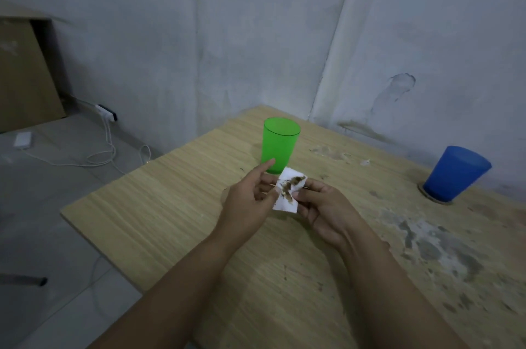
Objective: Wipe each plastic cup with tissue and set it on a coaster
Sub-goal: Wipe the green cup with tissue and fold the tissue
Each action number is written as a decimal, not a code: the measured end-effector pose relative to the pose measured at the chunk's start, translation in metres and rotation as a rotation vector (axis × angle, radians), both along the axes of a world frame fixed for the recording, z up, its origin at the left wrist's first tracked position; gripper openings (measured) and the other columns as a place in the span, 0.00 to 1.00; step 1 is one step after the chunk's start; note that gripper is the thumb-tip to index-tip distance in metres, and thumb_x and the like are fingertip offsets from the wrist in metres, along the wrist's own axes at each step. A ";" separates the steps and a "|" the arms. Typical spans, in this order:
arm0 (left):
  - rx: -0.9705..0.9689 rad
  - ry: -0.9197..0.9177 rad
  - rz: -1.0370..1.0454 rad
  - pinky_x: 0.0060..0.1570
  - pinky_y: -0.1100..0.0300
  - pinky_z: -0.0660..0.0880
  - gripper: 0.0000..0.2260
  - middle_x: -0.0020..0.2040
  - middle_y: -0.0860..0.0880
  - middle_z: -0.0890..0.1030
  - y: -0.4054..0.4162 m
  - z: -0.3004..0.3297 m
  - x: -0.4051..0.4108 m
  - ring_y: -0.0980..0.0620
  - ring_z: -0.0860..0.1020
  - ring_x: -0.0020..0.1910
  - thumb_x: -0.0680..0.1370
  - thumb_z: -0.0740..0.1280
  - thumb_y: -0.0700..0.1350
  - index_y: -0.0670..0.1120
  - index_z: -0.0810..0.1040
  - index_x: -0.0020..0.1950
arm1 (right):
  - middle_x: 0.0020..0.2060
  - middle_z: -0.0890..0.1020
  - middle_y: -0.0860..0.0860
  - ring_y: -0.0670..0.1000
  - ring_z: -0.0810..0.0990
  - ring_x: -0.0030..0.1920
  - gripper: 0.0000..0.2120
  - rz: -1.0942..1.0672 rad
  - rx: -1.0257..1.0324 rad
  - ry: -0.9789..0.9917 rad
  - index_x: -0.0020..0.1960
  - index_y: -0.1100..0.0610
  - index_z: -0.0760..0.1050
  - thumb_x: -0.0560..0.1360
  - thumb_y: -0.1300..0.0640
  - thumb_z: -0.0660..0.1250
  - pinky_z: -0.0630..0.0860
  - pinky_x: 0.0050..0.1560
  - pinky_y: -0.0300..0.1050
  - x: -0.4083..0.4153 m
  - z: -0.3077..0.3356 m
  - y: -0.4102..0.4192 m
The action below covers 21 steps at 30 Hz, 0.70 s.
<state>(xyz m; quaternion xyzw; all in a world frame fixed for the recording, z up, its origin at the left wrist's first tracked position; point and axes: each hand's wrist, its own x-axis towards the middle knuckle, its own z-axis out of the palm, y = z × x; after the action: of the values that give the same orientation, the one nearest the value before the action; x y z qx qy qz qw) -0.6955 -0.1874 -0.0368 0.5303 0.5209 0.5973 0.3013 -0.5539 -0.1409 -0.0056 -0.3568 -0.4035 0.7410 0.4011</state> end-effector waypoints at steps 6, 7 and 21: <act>-0.017 -0.157 -0.047 0.43 0.65 0.77 0.20 0.44 0.43 0.82 0.006 0.000 -0.006 0.54 0.80 0.40 0.73 0.70 0.32 0.49 0.76 0.60 | 0.32 0.84 0.56 0.51 0.84 0.32 0.11 -0.040 0.120 -0.167 0.41 0.64 0.79 0.71 0.76 0.61 0.82 0.34 0.42 0.001 0.003 0.001; -0.017 -0.162 -0.056 0.42 0.66 0.77 0.18 0.43 0.44 0.82 0.006 0.001 -0.006 0.55 0.79 0.40 0.72 0.70 0.31 0.48 0.78 0.57 | 0.30 0.84 0.55 0.51 0.83 0.30 0.12 -0.050 0.128 -0.182 0.37 0.63 0.79 0.71 0.76 0.62 0.82 0.33 0.42 0.001 0.002 0.001; -0.006 -0.058 -0.055 0.44 0.69 0.73 0.04 0.43 0.48 0.82 0.002 0.002 -0.006 0.60 0.80 0.41 0.71 0.73 0.35 0.43 0.84 0.41 | 0.48 0.84 0.60 0.61 0.83 0.48 0.21 -0.032 0.366 -0.309 0.40 0.60 0.84 0.72 0.74 0.53 0.78 0.55 0.57 0.011 0.003 -0.006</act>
<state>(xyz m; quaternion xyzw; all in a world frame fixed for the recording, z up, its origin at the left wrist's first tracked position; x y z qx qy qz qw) -0.7020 -0.1857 -0.0351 0.5260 0.4991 0.6022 0.3342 -0.5431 -0.1465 -0.0027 -0.3937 -0.5819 0.5857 0.4042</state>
